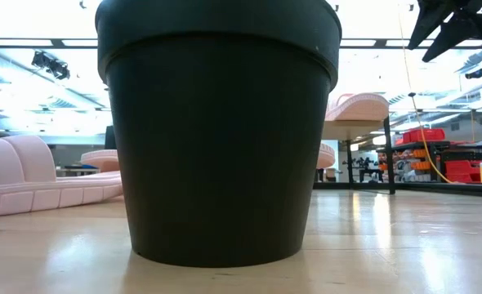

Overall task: Pick and place slides into the shelf
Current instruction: Put the bottom left slide on the shelf

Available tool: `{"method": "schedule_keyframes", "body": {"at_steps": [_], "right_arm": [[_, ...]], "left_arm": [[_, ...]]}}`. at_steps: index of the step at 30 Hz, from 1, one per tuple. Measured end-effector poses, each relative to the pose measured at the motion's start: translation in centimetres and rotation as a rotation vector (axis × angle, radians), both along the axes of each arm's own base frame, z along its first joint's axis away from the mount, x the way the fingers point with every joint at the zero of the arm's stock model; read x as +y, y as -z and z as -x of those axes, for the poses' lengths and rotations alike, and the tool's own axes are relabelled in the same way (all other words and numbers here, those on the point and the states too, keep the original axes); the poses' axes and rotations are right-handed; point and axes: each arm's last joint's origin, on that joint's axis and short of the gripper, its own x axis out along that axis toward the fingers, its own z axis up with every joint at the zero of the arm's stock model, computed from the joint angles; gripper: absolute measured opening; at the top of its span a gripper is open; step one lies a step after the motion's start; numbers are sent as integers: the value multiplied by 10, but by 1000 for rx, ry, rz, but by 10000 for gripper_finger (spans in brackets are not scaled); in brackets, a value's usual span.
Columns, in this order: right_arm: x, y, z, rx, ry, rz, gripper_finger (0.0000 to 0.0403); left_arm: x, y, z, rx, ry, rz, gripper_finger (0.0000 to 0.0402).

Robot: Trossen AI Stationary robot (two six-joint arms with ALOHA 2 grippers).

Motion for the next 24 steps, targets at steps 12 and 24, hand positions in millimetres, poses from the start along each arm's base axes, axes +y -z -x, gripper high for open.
{"method": "schedule_keyframes", "body": {"at_steps": [12,24], "right_arm": [[0,0,-1,5,-6,25,224],[1,2,-8,42,-19,46,224]], "left_arm": [[-51,1,-10,109,235,-178,14],[-60,8,1,199,261,-142,29]]}}
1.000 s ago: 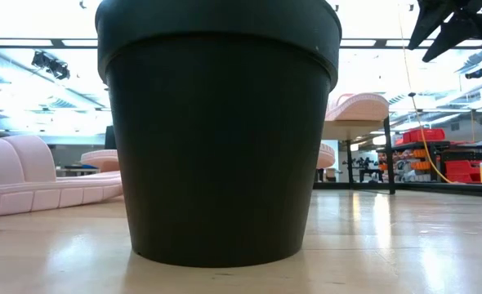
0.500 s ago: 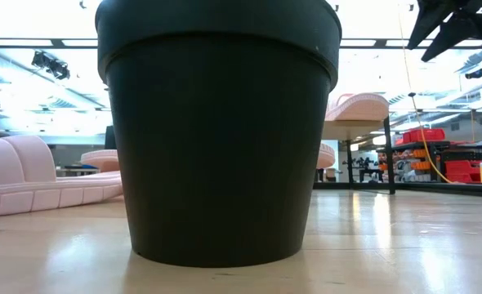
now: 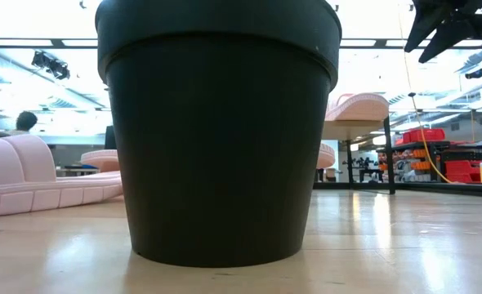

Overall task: Pick and place slides into the shelf
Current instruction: Put the bottom left slide on the shelf

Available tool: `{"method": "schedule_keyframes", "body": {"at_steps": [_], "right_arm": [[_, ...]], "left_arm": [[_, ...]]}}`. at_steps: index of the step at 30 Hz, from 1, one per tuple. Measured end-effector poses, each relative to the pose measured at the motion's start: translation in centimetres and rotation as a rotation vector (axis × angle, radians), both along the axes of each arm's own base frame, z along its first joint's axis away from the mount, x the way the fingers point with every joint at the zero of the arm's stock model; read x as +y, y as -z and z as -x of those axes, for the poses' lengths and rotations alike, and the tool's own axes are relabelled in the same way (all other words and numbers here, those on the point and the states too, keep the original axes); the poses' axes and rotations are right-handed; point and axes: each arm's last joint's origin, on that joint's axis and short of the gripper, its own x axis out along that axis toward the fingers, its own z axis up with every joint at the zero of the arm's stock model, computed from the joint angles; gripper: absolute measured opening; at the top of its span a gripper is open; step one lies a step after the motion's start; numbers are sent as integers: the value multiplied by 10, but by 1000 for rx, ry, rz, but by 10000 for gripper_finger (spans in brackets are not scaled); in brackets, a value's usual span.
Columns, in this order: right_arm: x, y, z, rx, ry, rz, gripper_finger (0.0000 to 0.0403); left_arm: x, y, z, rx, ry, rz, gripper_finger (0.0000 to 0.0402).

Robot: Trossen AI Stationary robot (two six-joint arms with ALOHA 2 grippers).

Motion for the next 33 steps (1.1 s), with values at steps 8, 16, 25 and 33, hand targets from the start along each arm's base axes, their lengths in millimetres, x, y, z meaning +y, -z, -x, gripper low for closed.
{"method": "schedule_keyframes", "body": {"at_steps": [8,16,25,33], "right_arm": [[0,1,-1,6,-1,-1,224],[1,1,-1,6,-1,-17,224],[1,1,-1,5,0,-17,224],[0,0,-2,0,2,-1,224]], "left_arm": [[-1,1,1,-19,22,-13,33],[4,3,5,13,-21,-95,80],[9,2,8,-18,-14,-181,192],[22,26,9,21,50,-266,236]]}}
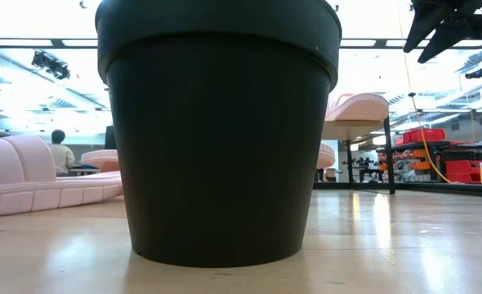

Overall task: Pick and place slides into the shelf
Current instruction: Put the bottom left slide on the shelf

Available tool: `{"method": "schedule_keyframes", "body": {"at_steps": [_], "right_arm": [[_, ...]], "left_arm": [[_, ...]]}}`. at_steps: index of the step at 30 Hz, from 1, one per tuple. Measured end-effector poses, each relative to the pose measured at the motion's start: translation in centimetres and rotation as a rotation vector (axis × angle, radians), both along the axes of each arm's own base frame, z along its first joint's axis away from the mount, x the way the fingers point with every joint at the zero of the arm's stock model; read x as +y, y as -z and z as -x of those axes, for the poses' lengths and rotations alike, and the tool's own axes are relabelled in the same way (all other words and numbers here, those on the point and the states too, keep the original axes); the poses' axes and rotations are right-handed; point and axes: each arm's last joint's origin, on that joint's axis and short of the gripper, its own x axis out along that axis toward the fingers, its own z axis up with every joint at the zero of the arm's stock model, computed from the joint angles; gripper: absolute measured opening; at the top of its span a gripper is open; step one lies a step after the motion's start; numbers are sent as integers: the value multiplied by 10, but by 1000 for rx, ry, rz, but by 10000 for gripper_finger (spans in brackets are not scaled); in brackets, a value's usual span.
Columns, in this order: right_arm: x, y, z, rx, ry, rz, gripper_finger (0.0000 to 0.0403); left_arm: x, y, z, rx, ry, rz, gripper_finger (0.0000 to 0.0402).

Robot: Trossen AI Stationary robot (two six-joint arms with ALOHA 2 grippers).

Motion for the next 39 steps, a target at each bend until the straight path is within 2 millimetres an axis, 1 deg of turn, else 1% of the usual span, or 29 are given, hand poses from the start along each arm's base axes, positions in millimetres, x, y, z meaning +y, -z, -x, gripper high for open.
{"method": "schedule_keyframes", "body": {"at_steps": [3,6,10,14,19,24,30,35,39], "right_arm": [[0,0,0,-2,0,0,224],[0,0,0,-2,-1,0,224],[0,0,0,-2,0,0,224],[0,0,0,-5,-1,0,224],[0,-1,-1,-12,-1,-1,224],[0,-1,-1,-13,-1,-1,224],[0,-1,-1,-13,0,-2,224],[0,-1,-1,-14,1,-2,224],[0,-1,-1,-14,2,-2,224]], "left_arm": [[8,9,-1,25,-15,-30,240],[11,15,-6,21,-23,-16,240],[5,18,-17,-38,45,79,239],[3,20,-22,-102,67,68,240],[3,33,-24,-58,82,27,233],[2,48,-27,-31,99,2,235],[5,53,-32,4,75,-2,234],[11,53,-35,13,9,-15,218],[12,54,-34,21,9,-31,205]]}}
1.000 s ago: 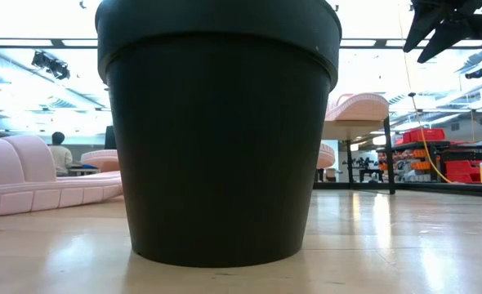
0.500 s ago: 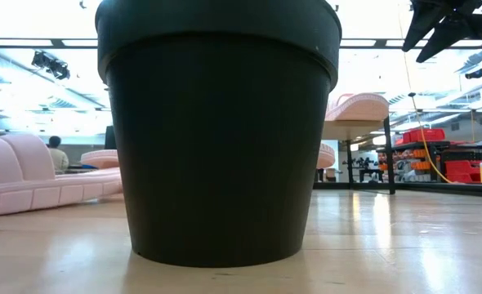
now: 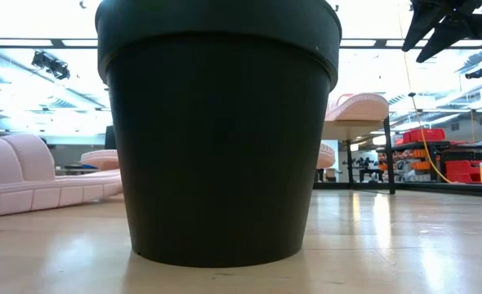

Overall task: Pick and place slides into the shelf
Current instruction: Put the bottom left slide on the shelf

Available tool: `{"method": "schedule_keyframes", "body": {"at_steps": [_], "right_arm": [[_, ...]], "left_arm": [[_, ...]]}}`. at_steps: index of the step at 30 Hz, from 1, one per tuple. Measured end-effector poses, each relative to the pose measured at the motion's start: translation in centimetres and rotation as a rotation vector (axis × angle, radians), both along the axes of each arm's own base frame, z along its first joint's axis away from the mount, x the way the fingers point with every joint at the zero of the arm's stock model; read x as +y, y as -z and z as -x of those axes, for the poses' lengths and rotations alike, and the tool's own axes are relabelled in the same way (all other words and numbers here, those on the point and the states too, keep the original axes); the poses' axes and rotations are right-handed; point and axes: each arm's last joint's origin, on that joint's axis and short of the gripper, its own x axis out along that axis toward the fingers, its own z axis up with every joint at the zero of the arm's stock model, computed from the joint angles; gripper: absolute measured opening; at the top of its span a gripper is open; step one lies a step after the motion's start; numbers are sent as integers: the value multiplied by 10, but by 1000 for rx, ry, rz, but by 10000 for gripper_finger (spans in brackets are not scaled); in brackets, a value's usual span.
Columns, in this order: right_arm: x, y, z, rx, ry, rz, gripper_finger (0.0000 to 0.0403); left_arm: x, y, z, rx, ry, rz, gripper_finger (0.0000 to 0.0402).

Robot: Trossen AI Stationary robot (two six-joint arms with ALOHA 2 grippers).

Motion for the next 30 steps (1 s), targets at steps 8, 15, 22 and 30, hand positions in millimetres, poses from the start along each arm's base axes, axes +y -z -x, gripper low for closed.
{"method": "schedule_keyframes", "body": {"at_steps": [8,15,22,30], "right_arm": [[0,0,0,-1,0,0,224],[0,0,0,-2,1,-1,224],[0,-1,-1,-17,1,-3,224],[0,-1,-1,-17,1,-3,224]], "left_arm": [[3,1,2,26,-2,-34,183],[3,1,2,25,-2,-32,151],[1,2,1,5,-10,-12,72],[0,1,1,21,-36,6,41]]}}
